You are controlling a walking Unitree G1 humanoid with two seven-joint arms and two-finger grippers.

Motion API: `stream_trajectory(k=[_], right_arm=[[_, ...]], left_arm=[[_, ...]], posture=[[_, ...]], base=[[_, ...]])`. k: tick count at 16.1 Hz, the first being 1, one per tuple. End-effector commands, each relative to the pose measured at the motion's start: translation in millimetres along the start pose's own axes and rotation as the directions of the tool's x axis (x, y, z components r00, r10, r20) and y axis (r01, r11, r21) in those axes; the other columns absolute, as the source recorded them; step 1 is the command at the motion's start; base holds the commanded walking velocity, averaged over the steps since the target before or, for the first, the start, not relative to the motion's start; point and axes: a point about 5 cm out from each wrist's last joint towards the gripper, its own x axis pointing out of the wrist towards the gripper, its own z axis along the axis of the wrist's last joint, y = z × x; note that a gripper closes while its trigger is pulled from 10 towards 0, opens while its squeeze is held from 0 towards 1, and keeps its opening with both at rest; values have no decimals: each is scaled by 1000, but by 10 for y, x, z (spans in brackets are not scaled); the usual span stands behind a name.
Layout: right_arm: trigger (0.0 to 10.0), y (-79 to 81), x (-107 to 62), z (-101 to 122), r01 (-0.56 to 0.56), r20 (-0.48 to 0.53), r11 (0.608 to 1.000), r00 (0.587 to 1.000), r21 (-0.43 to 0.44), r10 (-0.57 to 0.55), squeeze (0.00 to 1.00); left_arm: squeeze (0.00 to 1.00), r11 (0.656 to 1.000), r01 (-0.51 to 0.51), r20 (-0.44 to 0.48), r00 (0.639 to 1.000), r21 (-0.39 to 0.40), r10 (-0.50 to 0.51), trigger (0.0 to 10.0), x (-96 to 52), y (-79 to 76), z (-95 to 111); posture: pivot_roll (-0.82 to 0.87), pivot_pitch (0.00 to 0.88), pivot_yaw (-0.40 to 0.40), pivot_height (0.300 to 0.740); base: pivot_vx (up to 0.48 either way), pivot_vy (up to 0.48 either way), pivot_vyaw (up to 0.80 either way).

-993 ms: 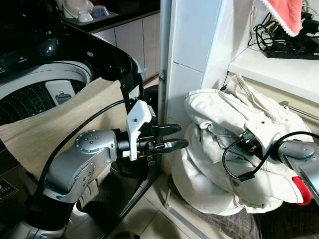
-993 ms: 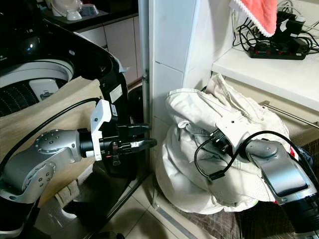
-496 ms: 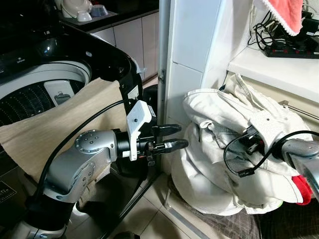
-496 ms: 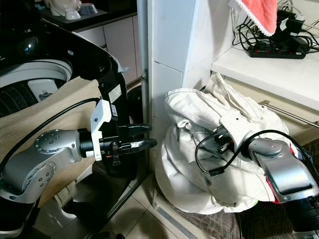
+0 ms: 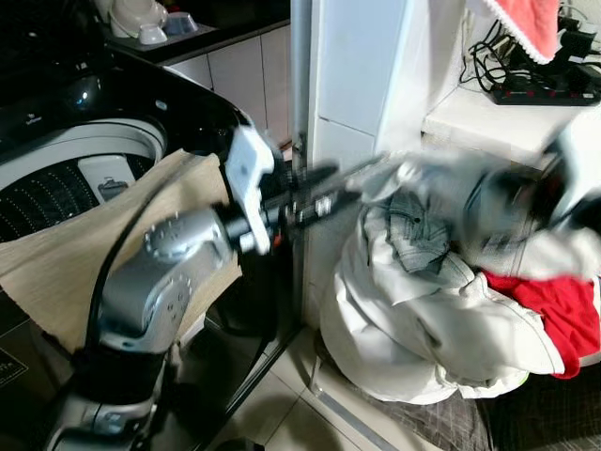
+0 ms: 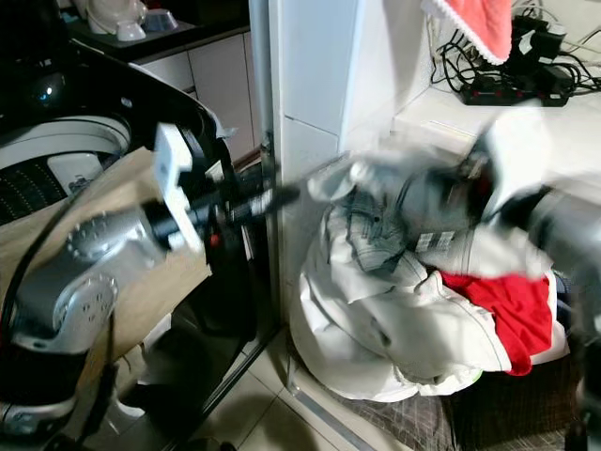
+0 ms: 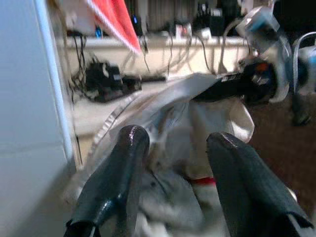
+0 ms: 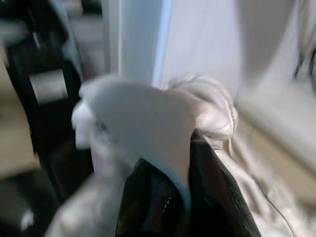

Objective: Clothes washing

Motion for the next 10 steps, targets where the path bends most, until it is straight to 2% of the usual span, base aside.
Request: stream_trajectory(k=[1, 3, 4, 5, 6, 7, 9, 10], right_arm=[[0, 46, -65, 255, -46, 127, 999, 991, 14, 44, 0], [0, 114, -75, 467, -123, 273, 988, 958, 98, 92, 0], [0, 210, -31, 600, -221, 397, 957, 909, 190, 131, 0], [0, 284, 6, 656, -291, 456, 926, 876, 239, 158, 0], [0, 366, 64, 656, -355, 487, 890, 854, 288, 183, 0], [0, 401, 85, 643, -375, 493, 878, 848, 296, 196, 0], [0, 509, 134, 589, -455, 521, 821, 820, 344, 236, 0], [0, 585, 168, 479, -458, 479, 816, 838, 354, 262, 0]], left_arm=[[1000, 1000, -19, 36, 999, 6, 19, 10000, 15, 30, 86], [1000, 999, -33, 76, 997, -1, 33, 10000, 75, 26, 155], [1000, 999, -34, 106, 994, -1, 34, 10000, 146, 3, 198], [1000, 1000, -29, 127, 991, -7, 30, 10000, 205, -16, 221], [1000, 999, -35, 141, 989, 8, 34, 10000, 278, -29, 239], [1000, 999, -35, 148, 989, 14, 33, 10000, 303, -38, 248], [1000, 999, -26, 177, 984, 22, 22, 10000, 379, -79, 280], [1000, 1000, -7, 208, 978, 19, 3, 10000, 406, -116, 314]], posture=[[-96, 0, 35, 740], [-101, 0, 33, 740], [-100, 0, 32, 740], [-99, 0, 28, 740], [-97, 0, 24, 740], [-97, 0, 24, 740], [-96, 0, 19, 740], [-96, 0, 19, 740]], base=[[0, 0, 0], [0, 0, 0], [0, 0, 0], [0, 0, 0], [0, 0, 0], [0, 0, 0], [0, 0, 0], [0, 0, 0]])
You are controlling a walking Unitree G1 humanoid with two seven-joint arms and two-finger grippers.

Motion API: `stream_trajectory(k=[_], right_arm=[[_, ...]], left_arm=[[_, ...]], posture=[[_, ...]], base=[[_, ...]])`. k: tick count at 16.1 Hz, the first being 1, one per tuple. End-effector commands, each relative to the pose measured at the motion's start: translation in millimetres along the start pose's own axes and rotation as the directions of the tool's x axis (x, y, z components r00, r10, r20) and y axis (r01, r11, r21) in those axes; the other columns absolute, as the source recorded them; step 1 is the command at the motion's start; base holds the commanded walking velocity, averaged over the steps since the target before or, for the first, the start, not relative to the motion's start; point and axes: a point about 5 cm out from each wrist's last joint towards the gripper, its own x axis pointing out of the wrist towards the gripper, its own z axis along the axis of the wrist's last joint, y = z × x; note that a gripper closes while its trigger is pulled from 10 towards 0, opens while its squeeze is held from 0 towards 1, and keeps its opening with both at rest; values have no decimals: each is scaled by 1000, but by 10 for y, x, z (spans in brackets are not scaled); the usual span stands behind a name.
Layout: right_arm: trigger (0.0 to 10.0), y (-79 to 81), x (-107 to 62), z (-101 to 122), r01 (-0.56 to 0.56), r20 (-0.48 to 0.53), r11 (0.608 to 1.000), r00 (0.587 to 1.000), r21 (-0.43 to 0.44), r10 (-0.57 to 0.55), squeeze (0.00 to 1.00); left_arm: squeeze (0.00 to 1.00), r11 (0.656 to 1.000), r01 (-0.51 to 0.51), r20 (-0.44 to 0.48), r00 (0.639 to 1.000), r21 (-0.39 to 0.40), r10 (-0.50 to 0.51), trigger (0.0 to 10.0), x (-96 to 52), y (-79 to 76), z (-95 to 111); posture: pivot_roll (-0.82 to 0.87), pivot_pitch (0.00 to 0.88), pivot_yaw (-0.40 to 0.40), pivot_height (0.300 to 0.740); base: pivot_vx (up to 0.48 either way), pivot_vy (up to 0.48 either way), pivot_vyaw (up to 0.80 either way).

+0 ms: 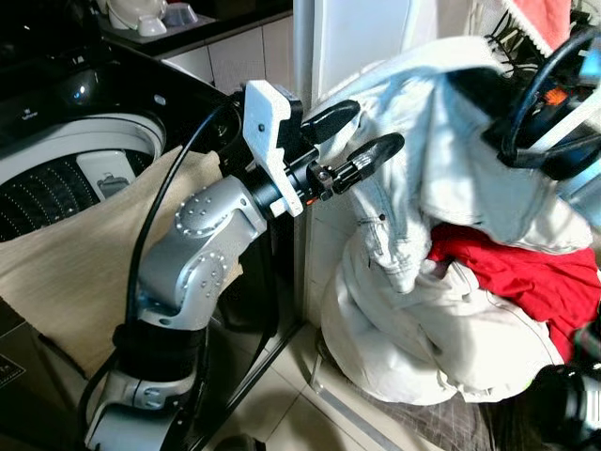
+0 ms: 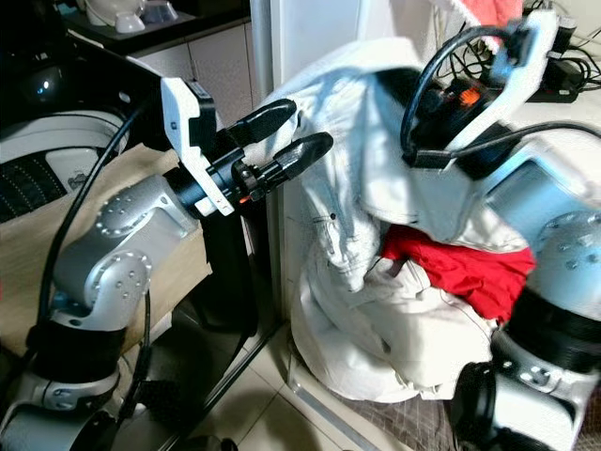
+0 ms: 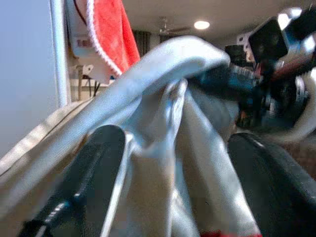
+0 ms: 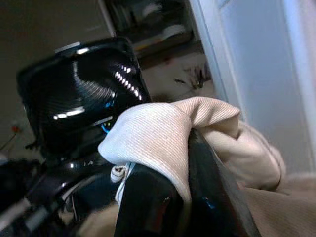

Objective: Clothes washing

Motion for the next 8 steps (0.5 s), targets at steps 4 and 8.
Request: stream_trajectory(k=[4, 8], right_arm=[[0, 120, -12, -98, -38, -32, 999, 999, 33, 39, 0], [0, 195, -13, -104, -77, -10, 995, 997, 60, 78, 0]], left_arm=[[1000, 996, -4, 42, 999, 92, 0, 10000, 97, -43, 71], [863, 983, 71, -62, 996, 169, -61, 10000, 137, -129, -139]], posture=[[-92, 0, 19, 740], [-92, 0, 23, 740]], base=[[0, 0, 0], [0, 0, 0]])
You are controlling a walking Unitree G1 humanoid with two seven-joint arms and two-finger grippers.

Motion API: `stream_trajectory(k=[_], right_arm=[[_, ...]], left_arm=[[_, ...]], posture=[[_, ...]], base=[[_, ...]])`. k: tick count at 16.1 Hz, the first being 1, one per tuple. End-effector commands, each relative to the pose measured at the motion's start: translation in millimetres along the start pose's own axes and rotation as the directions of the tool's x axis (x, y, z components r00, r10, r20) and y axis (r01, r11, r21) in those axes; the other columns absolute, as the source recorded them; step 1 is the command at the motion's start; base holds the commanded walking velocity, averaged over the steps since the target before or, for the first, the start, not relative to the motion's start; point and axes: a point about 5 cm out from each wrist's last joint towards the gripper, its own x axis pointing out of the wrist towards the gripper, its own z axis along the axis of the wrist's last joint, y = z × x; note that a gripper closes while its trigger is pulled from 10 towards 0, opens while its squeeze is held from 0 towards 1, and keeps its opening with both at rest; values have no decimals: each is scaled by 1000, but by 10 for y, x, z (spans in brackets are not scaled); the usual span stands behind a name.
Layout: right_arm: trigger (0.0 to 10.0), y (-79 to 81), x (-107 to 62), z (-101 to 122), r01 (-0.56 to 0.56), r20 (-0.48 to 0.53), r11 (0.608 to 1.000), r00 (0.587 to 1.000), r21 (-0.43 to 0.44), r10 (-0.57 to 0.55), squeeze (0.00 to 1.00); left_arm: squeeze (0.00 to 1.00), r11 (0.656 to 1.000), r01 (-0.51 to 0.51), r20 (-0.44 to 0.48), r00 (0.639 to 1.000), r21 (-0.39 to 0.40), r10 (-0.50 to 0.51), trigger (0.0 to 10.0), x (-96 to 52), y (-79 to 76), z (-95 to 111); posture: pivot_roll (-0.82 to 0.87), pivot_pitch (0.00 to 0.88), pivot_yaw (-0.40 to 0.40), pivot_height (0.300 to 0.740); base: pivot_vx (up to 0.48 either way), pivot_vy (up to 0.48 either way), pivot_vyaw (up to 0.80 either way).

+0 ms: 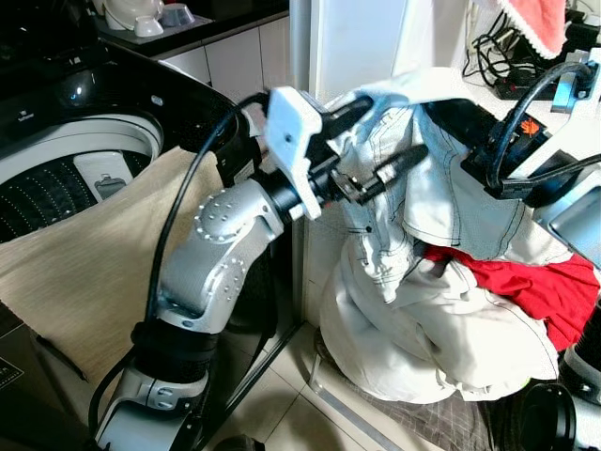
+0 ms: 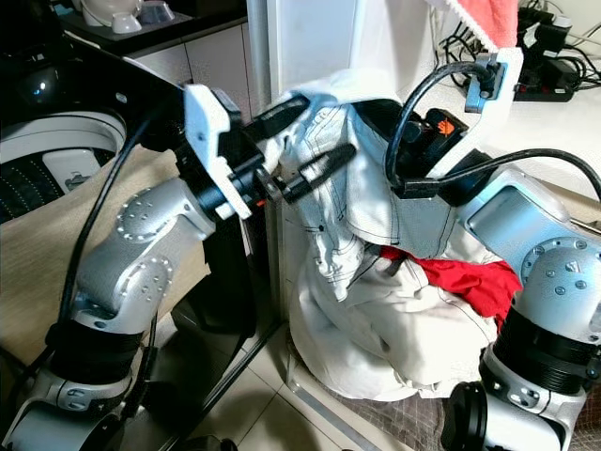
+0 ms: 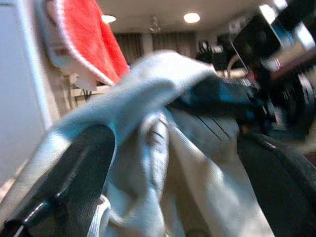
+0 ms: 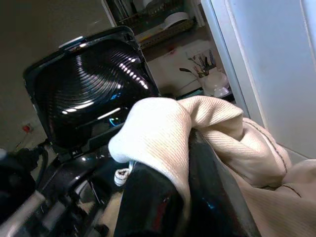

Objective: Clothes washing

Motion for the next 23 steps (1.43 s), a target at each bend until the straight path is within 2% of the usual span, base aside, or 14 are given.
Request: stream_trajectory(k=[1, 2, 3, 4, 6, 7, 8, 10, 16, 21, 23], right_arm=[[0, 137, 10, 44, -73, 21, 997, 997, -8, 73, 0], [0, 144, 11, 44, -76, 22, 997, 997, -6, 76, 0], [0, 159, 12, 41, -81, 21, 997, 997, -3, 81, 0], [0, 168, 12, 38, -83, 21, 997, 996, -1, 83, 0], [0, 181, 11, 23, -86, 20, 996, 996, 4, 86, 0], [0, 180, 12, 20, -85, 18, 996, 996, 6, 85, 0], [0, 179, 12, 16, -84, 17, 996, 996, 8, 84, 0], [0, 175, 10, -6, -77, 8, 997, 997, 10, 77, 0], [0, 194, 21, -41, -76, 3, 997, 997, 12, 76, 0], [0, 198, 9, -4, -74, 22, 997, 997, 11, 74, 0], [0, 198, 3, 7, -74, 24, 997, 997, 9, 74, 0]], left_arm=[[396, 999, 26, -64, 998, 48, -23, 10000, 45, -43, -121], [235, 998, 15, -67, 998, 54, -11, 10000, 51, -36, -136], [0, 997, -8, -76, 997, 82, 14, 10000, 65, -9, -161], [0, 995, -33, -68, 997, 98, 39, 10000, 72, 24, -158], [0, 995, -74, -6, 997, 59, 75, 9961, 65, 84, -96], [0, 996, -79, 25, 997, 36, 78, 6471, 61, 98, -65], [0, 997, -74, 43, 996, 17, 73, 0, 57, 96, -51], [0, 999, -49, 69, 996, -7, 49, 0, 43, 70, -41], [0, 999, -29, 63, 998, -17, 30, 0, 28, 51, -76], [0, 1000, 22, -28, 999, 19, -22, 0, -42, -6, -222], [0, 1000, 17, -29, 999, 17, -17, 0, -56, -1, -228]], posture=[[-92, 0, 23, 740], [-94, 0, 25, 740], [-94, 0, 25, 740], [-94, 0, 25, 740], [-94, 0, 25, 740], [-93, 0, 24, 740], [-93, 0, 24, 740], [-93, 0, 26, 740], [-96, 0, 33, 740], [-99, 0, 38, 740], [-98, 0, 37, 740]], base=[[0, 0, 0], [0, 0, 0], [0, 0, 0], [0, 0, 0], [0, 0, 0], [0, 0, 0], [0, 0, 0], [0, 0, 0], [0, 0, 0], [0, 0, 0], [0, 0, 0]])
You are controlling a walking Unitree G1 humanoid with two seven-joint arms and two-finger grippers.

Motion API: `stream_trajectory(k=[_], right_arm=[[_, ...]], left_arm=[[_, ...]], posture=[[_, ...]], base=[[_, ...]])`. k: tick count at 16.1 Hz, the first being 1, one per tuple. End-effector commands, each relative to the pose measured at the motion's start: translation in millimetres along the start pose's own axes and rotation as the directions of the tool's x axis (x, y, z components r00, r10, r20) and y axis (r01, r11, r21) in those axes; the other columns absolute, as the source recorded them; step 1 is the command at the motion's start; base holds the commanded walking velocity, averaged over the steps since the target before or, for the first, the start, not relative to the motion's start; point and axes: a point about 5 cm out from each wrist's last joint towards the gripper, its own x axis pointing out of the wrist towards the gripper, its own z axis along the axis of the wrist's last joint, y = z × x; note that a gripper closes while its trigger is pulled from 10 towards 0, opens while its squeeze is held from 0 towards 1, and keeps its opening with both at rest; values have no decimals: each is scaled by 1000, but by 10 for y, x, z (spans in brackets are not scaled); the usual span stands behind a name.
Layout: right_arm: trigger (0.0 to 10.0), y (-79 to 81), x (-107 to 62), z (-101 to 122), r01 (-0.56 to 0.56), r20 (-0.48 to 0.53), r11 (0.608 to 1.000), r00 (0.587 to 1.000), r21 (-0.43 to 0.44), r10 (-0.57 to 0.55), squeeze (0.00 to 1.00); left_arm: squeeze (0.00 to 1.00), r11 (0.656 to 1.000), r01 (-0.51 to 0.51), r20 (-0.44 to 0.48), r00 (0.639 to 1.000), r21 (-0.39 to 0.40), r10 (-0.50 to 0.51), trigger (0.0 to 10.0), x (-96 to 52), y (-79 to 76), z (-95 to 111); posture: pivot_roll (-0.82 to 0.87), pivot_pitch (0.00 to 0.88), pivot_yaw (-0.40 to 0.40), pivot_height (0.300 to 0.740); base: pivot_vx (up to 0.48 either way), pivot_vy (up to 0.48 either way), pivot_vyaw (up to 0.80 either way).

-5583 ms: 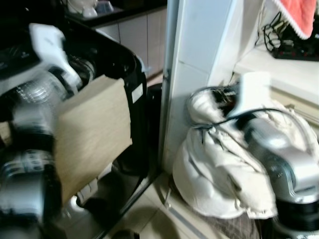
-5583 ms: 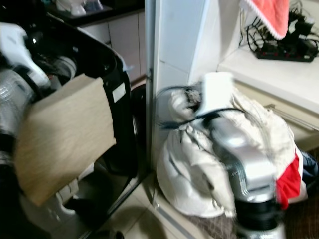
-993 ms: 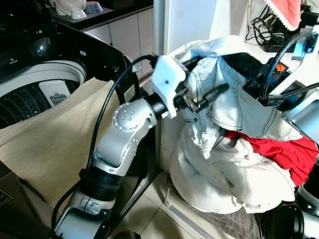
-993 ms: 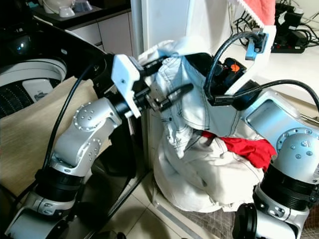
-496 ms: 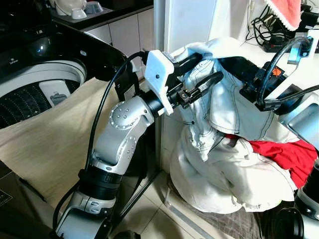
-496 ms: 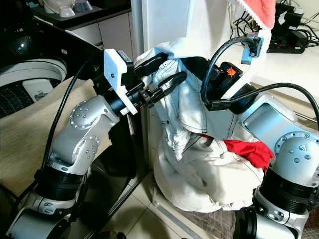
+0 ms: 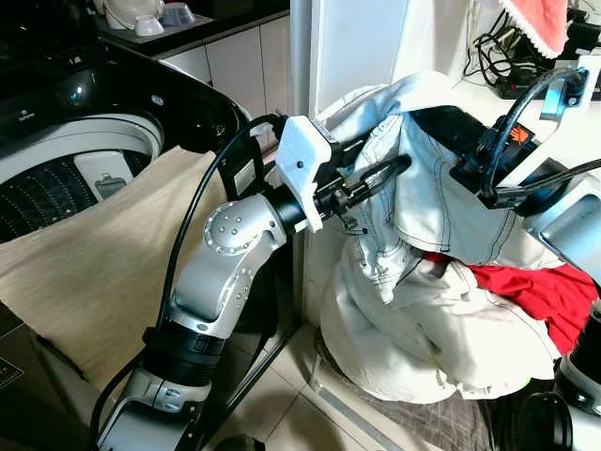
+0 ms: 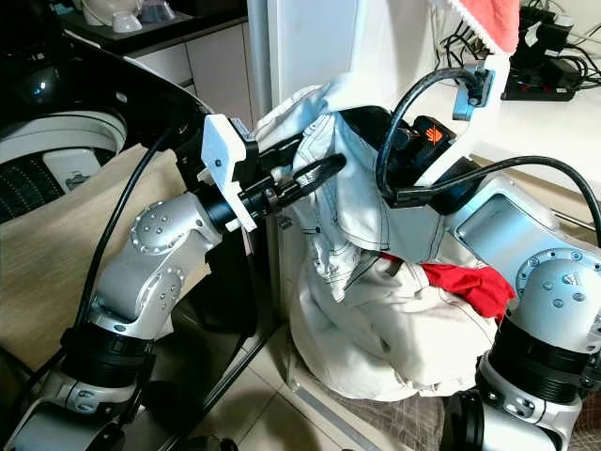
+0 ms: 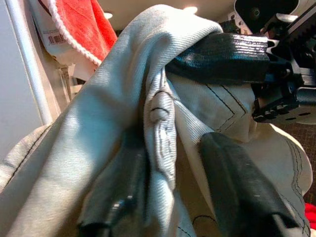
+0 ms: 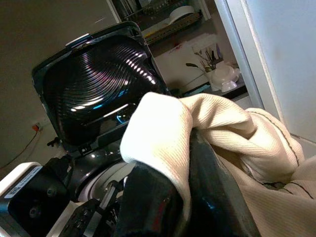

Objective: Clothes washing

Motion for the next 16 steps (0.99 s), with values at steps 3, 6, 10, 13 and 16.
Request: stream_trajectory(k=[3, 6, 10, 13, 16], right_arm=[[0, 109, 6, 77, -64, 37, 998, 997, -28, 65, 0], [0, 116, 10, 58, -61, 24, 997, 998, -37, 62, 0], [0, 108, 9, 43, -51, 17, 998, 999, -41, 52, 0], [0, 95, 10, 48, -42, 19, 998, 999, -44, 43, 0], [10000, 62, 8, 50, -13, 18, 998, 1000, -62, 14, 1000]], left_arm=[[0, 1000, 1, -10, 1000, -5, -1, 0, -20, 14, -20], [0, 1000, -4, -5, 1000, -7, 4, 0, -30, 39, -8], [0, 1000, -9, -14, 1000, -15, 9, 0, -49, 55, -19], [0, 1000, -13, -20, 1000, -15, 13, 0, -57, 74, -20], [0, 999, -46, -22, 999, -14, 46, 0, -58, 115, -18]], posture=[[-97, 0, 35, 740], [-97, 0, 38, 740], [-95, 0, 39, 740], [-94, 0, 40, 740], [-93, 0, 40, 740]], base=[[0, 0, 0], [0, 0, 0], [0, 0, 0], [0, 0, 0], [0, 0, 0]])
